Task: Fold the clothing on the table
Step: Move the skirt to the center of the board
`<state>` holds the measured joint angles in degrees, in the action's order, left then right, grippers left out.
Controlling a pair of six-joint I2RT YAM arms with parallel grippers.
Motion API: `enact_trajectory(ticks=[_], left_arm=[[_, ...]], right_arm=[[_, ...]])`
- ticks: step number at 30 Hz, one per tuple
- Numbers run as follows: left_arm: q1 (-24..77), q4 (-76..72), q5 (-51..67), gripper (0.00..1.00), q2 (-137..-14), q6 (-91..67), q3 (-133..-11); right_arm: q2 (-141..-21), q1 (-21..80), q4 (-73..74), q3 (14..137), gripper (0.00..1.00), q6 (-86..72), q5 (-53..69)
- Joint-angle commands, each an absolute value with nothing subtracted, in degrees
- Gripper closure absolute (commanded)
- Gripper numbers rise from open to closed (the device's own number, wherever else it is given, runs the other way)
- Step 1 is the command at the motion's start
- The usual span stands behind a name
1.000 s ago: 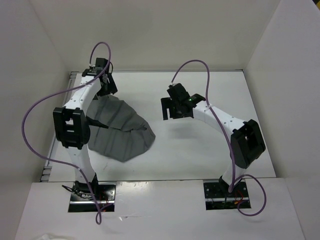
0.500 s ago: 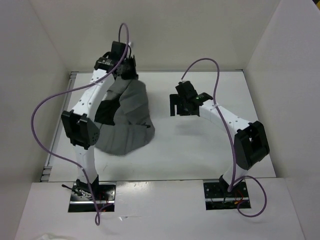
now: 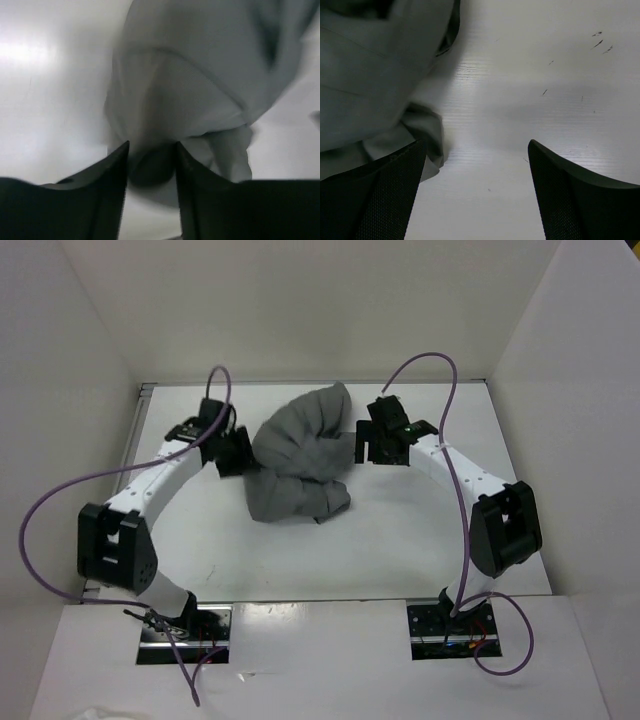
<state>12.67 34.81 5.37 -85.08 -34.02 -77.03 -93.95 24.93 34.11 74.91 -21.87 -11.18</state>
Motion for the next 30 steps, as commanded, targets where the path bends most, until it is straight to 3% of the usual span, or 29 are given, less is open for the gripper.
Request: enact_trajectory(ticks=[1, 4, 5, 16, 21, 26, 30], left_arm=[[12.7, 41.6, 1.6, 0.38, -86.8, -38.6, -68.2], [12.7, 45.3, -5.0, 0.13, -84.2, -40.1, -69.6], [12.7, 45.3, -5.8, 0.11, -83.6, -39.6, -71.1], [18.7, 38.0, -0.3, 0.11, -99.7, -25.5, -99.0], [19.2, 36.5, -0.3, 0.11, -99.0, -26.1, -97.7], [19.2, 35.8, 0.3, 0.11, -97.9, -26.6, -95.1], [19.2, 35.2, -1.0, 0.11, -96.1, -27.2, -92.1]], right_arm=[[-91.0, 24.3, 34.1, 75.8, 0.14, -22.0, -12.2], [-91.0, 24.3, 34.1, 76.4, 0.14, -22.0, -12.2], [-91.0, 24.3, 34.1, 76.4, 0.14, -22.0, -11.3], [-100.2, 23.6, 27.8, 81.6, 0.16, -24.0, 7.7], [-106.4, 21.4, 21.9, 81.8, 0.18, -30.1, 22.0], [-112.7, 20.8, 22.6, 83.1, 0.2, -30.8, 25.7], [-115.9, 20.8, 21.4, 85.1, 0.38, -30.8, 31.5]])
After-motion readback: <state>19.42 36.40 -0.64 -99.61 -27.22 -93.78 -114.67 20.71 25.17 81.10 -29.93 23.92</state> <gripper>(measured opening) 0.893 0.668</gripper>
